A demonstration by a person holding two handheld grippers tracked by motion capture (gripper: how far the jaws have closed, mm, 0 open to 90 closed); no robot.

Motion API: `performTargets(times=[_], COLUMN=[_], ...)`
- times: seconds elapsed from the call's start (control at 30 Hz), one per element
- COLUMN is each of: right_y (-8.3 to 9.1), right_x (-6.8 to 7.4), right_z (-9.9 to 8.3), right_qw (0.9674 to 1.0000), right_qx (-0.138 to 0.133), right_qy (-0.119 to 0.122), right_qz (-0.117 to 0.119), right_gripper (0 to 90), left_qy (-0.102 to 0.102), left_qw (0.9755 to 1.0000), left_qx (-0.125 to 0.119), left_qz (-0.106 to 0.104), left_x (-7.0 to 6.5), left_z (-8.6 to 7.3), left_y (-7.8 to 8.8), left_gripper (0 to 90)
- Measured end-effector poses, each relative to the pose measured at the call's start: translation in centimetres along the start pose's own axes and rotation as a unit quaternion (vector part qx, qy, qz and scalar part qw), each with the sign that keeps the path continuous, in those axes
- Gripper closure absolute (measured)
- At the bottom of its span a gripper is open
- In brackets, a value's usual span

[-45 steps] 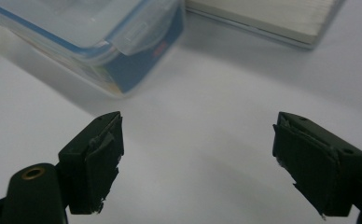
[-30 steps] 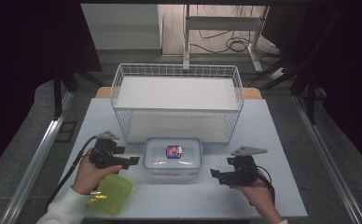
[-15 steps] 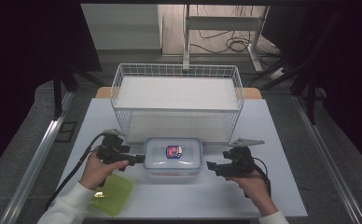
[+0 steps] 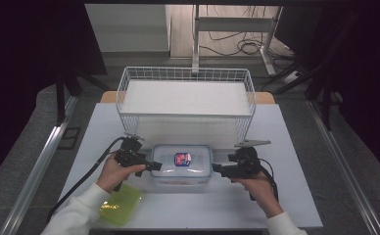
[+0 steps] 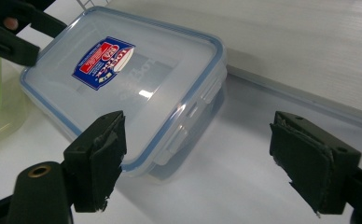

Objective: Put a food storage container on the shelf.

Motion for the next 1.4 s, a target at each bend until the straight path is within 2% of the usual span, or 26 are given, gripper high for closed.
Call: performTargets(times=[0.13,0.17,0.23,0.27,0.4,0.7,0.8,0.97,1.1,1.23,1.33,1.4], right_y=[-0.4,-0.5,-0.8,-0.8,-1.3,-2.6,-3.3,-4.7,-5.5,-6.2,-6.4,-6.4], right_x=[0.0,0.0,0.0,0.0,0.0,-0.1,-0.3,-0.2,0.0,0.2,0.6,0.6], right_z=[0.1,0.1,0.2,0.2,0.4,0.5,0.5,0.4,0.4,0.4,0.7,0.9], right_qw=[1.0000,1.0000,0.9999,0.9999,0.9998,0.9988,0.9966,0.9926,0.9902,0.9858,0.9874,0.9869], right_qx=[0.001,0.001,0.001,0.001,0.004,0.023,0.033,0.054,0.062,0.079,0.084,0.090], right_qy=[-0.003,-0.003,-0.005,-0.005,-0.010,-0.023,-0.041,-0.057,-0.067,-0.079,-0.071,-0.076], right_qz=[0.006,0.008,0.012,0.012,0.019,0.038,0.064,0.093,0.106,0.125,0.114,0.110], right_gripper=[19.1,19.1,19.0,19.0,18.2,18.0,17.9,17.4,15.9,12.7,10.8,12.4], left_qy=[0.014,0.014,0.018,0.019,0.016,0.023,0.023,0.023,0.023,0.023,0.023,0.022], left_qw=[0.9996,0.9996,0.9990,0.9987,0.9974,0.9972,0.9973,0.9973,0.9973,0.9974,0.9974,0.9974], left_qx=[0.002,0.002,0.012,0.008,0.021,0.019,0.019,0.019,0.019,0.019,0.019,0.019], left_qz=[-0.024,-0.024,-0.039,-0.047,-0.067,-0.068,-0.068,-0.068,-0.067,-0.066,-0.066,-0.066], left_x=[0.2,0.2,0.4,0.4,0.5,0.5,0.5,0.5,0.4,0.4,0.4,0.4], left_z=[0.1,0.1,0.1,0.2,0.2,0.2,0.2,0.2,0.2,0.2,0.2,0.2], left_y=[-0.8,-0.8,-1.0,-1.2,-1.6,-1.6,-1.6,-1.6,-1.6,-1.6,-1.6,-1.6], left_gripper=[11.5,11.4,11.4,11.4,11.9,13.1,13.2,13.2,13.3,13.4,13.4,13.4])
Point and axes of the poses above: each handheld gripper's, and its own axes: y roughly backward along the jaws, z roughly out of its top, x roughly to its left, the point moved 2 cm from there along -y, roughly forward along the jaws, and after that the axes turned 7 degrees about -z, right-handed, at the moved point
